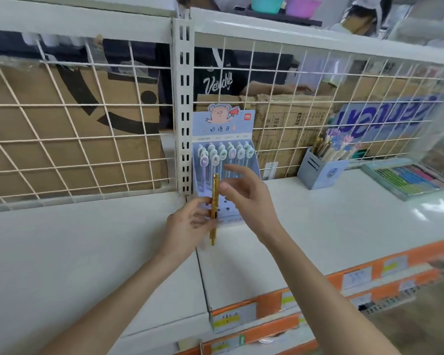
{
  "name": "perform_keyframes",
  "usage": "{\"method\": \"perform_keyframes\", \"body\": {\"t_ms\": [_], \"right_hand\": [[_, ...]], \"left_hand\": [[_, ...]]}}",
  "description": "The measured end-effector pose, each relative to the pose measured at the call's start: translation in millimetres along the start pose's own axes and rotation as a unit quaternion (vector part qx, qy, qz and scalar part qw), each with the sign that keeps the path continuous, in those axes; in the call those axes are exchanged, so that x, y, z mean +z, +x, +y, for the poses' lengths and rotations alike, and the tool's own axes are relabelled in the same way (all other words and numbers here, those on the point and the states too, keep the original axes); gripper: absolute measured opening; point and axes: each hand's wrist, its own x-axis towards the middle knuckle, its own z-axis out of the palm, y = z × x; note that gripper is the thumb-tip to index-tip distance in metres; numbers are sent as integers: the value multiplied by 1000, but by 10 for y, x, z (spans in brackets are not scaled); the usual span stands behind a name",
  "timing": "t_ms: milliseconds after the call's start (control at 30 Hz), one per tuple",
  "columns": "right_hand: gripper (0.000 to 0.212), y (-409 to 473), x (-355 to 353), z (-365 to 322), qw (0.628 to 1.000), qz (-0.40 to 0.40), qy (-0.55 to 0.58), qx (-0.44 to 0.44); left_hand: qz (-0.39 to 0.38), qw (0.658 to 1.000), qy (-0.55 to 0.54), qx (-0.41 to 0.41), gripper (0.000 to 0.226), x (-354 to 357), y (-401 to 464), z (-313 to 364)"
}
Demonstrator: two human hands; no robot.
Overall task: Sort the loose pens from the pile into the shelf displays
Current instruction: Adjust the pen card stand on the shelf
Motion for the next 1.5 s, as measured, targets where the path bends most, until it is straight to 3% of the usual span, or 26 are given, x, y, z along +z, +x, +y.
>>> {"method": "perform_keyframes", "body": {"t_ms": [133,500,867,1133,1500], "right_hand": [[20,-60,-330,-23,998,-1,-58,-16],[31,295,-1652,94,996,-14,-69,-52],[28,1396,-3228,118,975,161,1,-155],[29,2038,-3402,420,975,148,-46,-161],[24,2103,-3226,896,988,32,-92,-116]], "left_hand": [[-15,1000,14,10,38,336,-47,50],[-32,996,5,77,35,1522,456,416],[53,986,114,114,29,2487,1348,492],[58,947,292,118,32,2732,1934,549],[60,967,230,90,41,2992,2221,294]]}}
